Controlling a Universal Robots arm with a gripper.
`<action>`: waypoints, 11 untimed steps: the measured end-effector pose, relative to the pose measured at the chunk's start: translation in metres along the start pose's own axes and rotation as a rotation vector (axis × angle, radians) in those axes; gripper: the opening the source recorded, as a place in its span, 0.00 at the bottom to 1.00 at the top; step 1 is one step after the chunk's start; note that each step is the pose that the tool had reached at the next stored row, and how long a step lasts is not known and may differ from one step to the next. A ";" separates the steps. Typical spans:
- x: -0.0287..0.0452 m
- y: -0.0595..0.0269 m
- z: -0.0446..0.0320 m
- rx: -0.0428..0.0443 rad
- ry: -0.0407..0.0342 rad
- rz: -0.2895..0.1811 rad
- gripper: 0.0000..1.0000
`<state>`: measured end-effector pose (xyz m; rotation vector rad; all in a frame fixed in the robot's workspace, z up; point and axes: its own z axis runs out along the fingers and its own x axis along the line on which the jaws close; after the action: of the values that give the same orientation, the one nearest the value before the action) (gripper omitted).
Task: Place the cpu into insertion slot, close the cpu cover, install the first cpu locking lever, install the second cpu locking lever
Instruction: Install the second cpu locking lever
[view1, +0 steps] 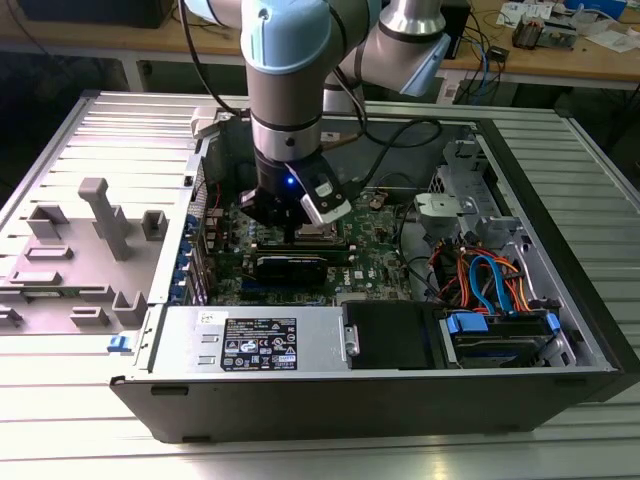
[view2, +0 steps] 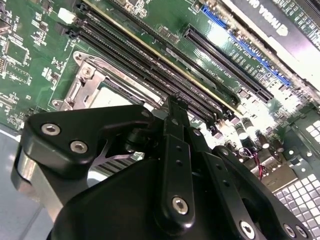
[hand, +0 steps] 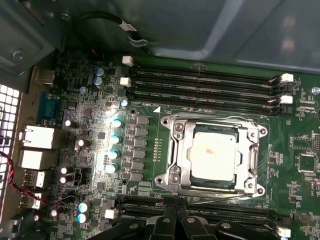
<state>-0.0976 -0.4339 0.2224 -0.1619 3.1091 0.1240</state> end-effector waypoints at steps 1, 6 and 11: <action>0.0001 0.0000 0.0004 -0.0003 0.0001 0.000 0.11; 0.0017 0.0000 0.0030 -0.0075 -0.0007 -0.001 0.11; 0.0050 0.0001 0.0057 -0.0105 -0.0009 -0.001 0.11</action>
<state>-0.1024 -0.4338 0.2166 -0.1634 3.1078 0.1404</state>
